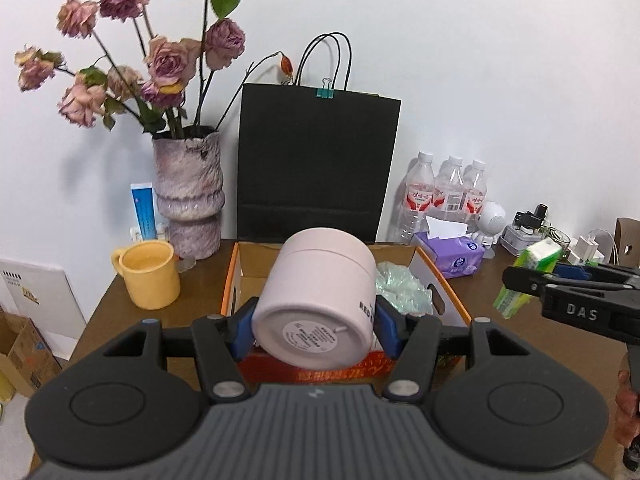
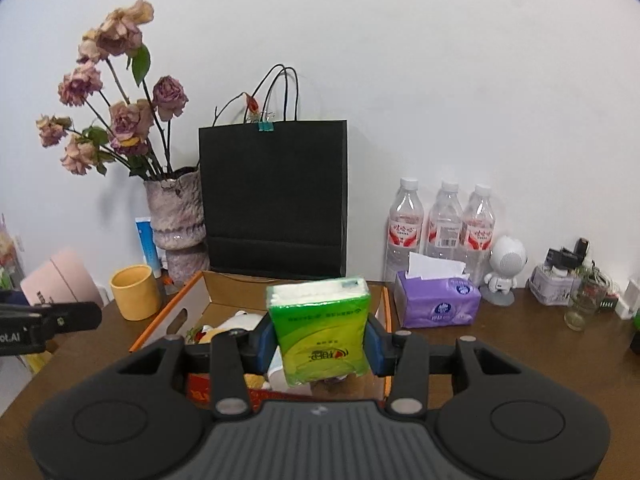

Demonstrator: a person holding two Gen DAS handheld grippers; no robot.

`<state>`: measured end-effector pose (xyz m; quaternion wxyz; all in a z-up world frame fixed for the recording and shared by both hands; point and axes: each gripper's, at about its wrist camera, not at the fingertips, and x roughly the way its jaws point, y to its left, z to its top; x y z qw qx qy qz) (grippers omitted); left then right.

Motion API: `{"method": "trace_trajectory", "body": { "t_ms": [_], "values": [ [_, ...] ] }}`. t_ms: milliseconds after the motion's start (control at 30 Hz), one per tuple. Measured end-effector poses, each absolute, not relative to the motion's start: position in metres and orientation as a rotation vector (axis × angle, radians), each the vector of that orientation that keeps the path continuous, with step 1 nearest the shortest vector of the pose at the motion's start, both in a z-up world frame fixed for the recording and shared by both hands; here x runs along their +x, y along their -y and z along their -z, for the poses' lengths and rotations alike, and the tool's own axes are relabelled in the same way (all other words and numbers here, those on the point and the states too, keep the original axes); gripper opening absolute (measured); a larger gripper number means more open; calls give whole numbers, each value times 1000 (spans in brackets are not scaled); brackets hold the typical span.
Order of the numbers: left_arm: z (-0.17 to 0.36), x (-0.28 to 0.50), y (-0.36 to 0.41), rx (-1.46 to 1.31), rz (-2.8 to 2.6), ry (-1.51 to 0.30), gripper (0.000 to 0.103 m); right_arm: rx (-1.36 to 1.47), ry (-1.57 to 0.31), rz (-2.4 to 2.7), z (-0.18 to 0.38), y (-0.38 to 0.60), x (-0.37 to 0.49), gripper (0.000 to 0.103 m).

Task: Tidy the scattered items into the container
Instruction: 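Lift and carry the pink cylinder and tissue pack with both grippers over the box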

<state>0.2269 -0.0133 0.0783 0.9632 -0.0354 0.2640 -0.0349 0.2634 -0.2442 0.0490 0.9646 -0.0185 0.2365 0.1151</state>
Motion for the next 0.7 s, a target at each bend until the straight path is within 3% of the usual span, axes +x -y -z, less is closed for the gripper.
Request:
{"method": "trace_trajectory", "body": {
  "t_ms": [400,700],
  "values": [
    [-104,279,17,-94,62,-571,59,-57,-591,-256,-52,216,324,43],
    [-89,329,10,-95,19,-643,59,-74,-702,-253,-23,204,374,43]
  ]
}}
